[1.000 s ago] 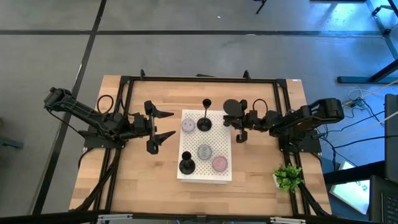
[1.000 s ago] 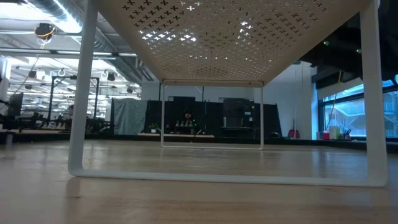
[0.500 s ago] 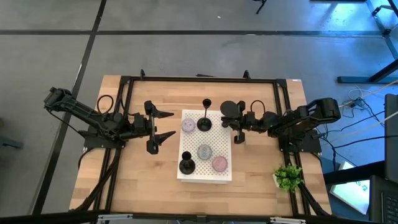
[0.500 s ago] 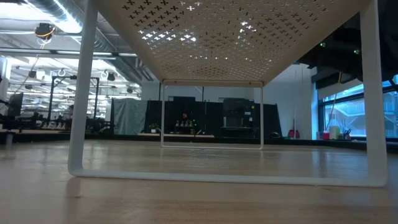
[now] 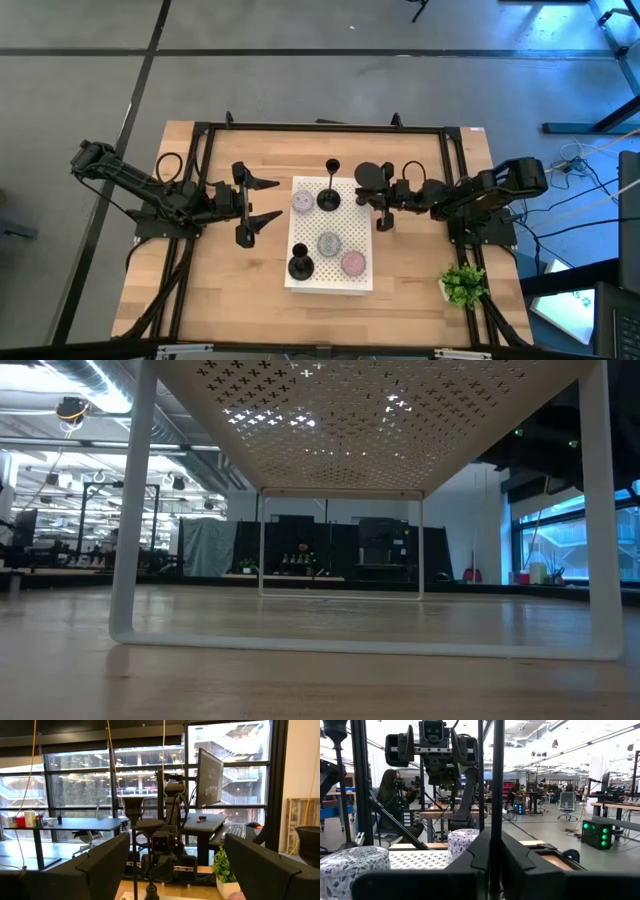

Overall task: Pick & Place candle stick holders
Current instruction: Put the candle holder on the shelf

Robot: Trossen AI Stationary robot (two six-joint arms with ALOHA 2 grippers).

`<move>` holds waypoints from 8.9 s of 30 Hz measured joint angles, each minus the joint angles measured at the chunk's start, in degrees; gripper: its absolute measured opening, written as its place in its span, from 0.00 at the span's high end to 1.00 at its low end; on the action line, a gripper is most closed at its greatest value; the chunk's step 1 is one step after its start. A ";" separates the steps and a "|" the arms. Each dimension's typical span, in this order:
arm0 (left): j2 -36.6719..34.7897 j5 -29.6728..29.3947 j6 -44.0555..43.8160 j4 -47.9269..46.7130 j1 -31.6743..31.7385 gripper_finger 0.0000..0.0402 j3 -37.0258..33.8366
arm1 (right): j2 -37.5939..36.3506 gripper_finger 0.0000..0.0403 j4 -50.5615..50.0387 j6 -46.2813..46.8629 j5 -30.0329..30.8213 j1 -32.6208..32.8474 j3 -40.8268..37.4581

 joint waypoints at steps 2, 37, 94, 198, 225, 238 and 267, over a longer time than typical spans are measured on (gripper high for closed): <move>0.00 0.00 0.00 0.00 0.00 0.20 0.00 | -0.01 0.93 -0.11 -0.14 0.00 0.00 0.00; 0.00 -0.02 0.00 0.00 0.00 0.20 0.00 | -0.11 0.99 -2.26 2.63 1.38 -1.35 0.09; -0.02 0.11 0.44 -0.04 0.00 0.20 0.02 | -19.10 0.99 -59.75 2.85 12.04 5.68 14.60; -0.02 0.15 0.44 -0.17 -0.02 0.20 0.02 | -19.10 0.62 -70.48 2.38 19.95 7.69 19.61; 0.00 0.15 0.42 -0.42 0.00 0.20 0.02 | -19.10 0.40 -69.31 3.66 16.28 7.72 19.58; -0.01 0.15 0.39 -0.42 0.00 0.20 0.02 | -19.10 0.36 -68.08 6.45 14.53 7.77 19.58; 0.00 1.97 -0.22 -0.39 0.00 0.20 0.02 | -19.12 0.36 -71.35 5.17 21.02 9.05 19.61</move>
